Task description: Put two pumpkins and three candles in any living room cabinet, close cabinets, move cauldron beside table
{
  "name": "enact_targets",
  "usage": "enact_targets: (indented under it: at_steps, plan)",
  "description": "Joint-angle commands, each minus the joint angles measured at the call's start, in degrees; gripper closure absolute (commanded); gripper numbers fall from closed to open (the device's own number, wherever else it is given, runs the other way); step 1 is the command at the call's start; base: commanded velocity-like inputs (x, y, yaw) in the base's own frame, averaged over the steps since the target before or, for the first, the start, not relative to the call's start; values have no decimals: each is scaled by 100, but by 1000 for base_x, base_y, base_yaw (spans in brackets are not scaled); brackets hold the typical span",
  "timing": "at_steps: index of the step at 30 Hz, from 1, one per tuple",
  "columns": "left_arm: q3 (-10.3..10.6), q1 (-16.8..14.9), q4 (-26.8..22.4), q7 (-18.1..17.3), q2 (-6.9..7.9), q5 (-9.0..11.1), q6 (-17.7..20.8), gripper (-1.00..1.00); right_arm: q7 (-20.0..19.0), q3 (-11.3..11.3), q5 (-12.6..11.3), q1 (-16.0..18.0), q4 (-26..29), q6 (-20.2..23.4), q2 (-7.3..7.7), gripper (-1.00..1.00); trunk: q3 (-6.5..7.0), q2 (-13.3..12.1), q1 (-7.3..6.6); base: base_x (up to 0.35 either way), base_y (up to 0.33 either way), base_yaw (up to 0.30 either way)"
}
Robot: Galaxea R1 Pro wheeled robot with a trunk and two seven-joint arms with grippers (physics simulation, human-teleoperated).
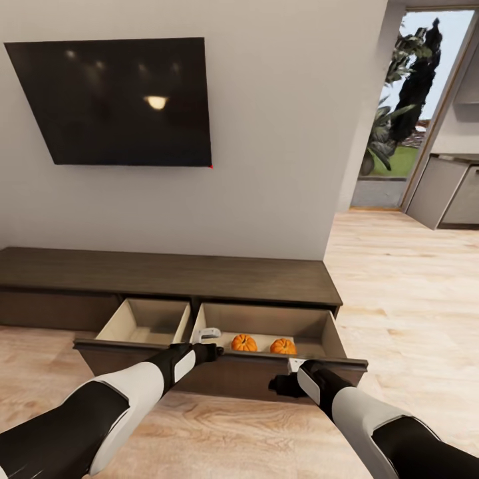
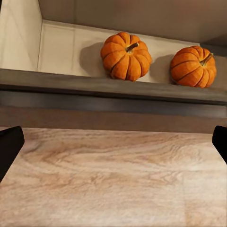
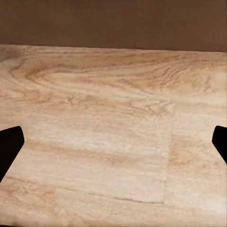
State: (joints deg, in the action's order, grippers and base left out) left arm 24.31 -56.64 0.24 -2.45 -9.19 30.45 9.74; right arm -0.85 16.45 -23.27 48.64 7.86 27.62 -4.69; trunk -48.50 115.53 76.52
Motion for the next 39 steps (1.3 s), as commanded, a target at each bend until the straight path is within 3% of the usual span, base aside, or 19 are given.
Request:
enact_targets:
  at_steps: [1, 13, 20, 35, 39]
  plan:
    - [46, -5, 2, -11, 9, 58, 15, -100, -10, 49, -31, -7, 5, 20, 3, -100, -23, 44, 22, 0, 0, 0]
    - [40, -5, -6, -2, 117, 71, -16, -100, -39, 60, -42, -33, 9, -223, 3, -100, -239, 525, 285, 0, 0, 0]
    - [39, 23, 2, -9, 119, 73, -453, -100, -46, 55, -52, -44, 13, -413, 3, -100, -364, 806, 439, 0, 0, 0]
    - [48, 80, 3, -10, 111, 66, -488, -100, -48, 52, -54, -48, 19, -448, 3, -100, -634, 1408, 768, 0, 0, 0]
    - [50, 97, -4, -10, 105, 61, -490, -100, -19, 49, -60, -48, 36, -663, -4, -100, -706, 1568, 856, 0, 0, 0]
